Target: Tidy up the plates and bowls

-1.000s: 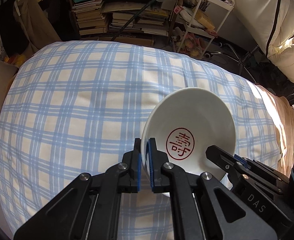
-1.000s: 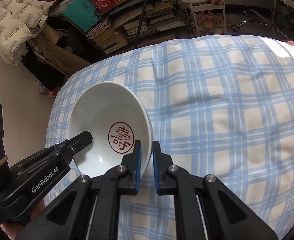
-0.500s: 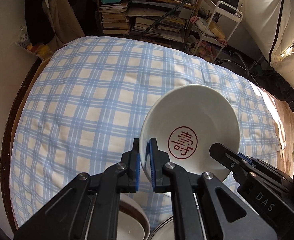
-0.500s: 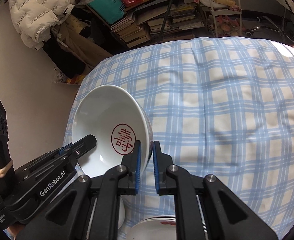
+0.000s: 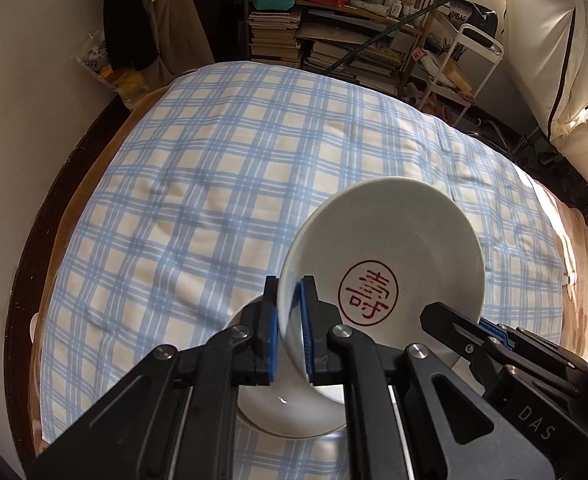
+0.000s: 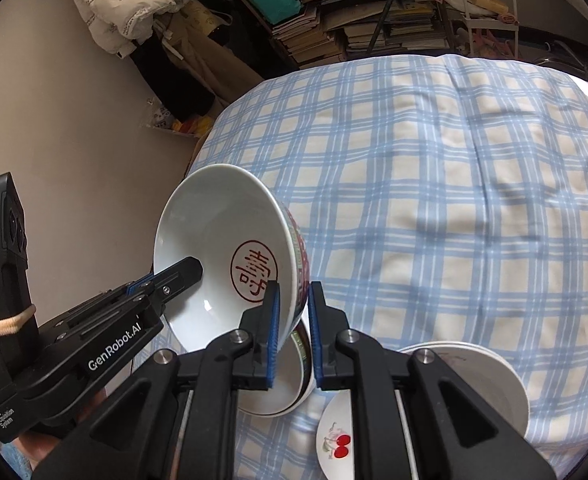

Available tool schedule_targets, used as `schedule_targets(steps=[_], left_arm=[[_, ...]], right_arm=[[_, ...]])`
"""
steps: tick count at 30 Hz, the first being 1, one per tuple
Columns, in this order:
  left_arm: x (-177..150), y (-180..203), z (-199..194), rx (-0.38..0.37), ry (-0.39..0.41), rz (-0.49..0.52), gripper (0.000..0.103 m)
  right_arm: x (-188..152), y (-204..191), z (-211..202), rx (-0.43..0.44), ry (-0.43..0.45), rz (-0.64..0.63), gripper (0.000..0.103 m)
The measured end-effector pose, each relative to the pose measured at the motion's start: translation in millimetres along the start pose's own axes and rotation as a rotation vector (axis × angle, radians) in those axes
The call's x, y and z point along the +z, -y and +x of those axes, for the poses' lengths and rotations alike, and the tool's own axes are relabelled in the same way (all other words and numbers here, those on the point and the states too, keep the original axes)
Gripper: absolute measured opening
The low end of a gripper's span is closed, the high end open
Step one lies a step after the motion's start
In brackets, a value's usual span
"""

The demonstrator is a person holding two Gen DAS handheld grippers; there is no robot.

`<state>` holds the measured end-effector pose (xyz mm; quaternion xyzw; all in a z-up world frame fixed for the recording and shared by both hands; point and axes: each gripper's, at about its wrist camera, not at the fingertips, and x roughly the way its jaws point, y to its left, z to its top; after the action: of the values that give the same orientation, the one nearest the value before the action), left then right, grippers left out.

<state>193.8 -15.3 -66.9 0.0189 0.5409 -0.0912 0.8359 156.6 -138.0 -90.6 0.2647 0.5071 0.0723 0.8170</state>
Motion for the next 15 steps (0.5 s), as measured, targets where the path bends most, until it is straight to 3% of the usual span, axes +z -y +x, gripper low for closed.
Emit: schedule_targets(steps=[15], left_arm=[[-55,-27,14,0.002,-0.034,-0.037,0.013]], right_arm=[[-41,-19,17,-0.025,-0.056,-0.067,0.015]])
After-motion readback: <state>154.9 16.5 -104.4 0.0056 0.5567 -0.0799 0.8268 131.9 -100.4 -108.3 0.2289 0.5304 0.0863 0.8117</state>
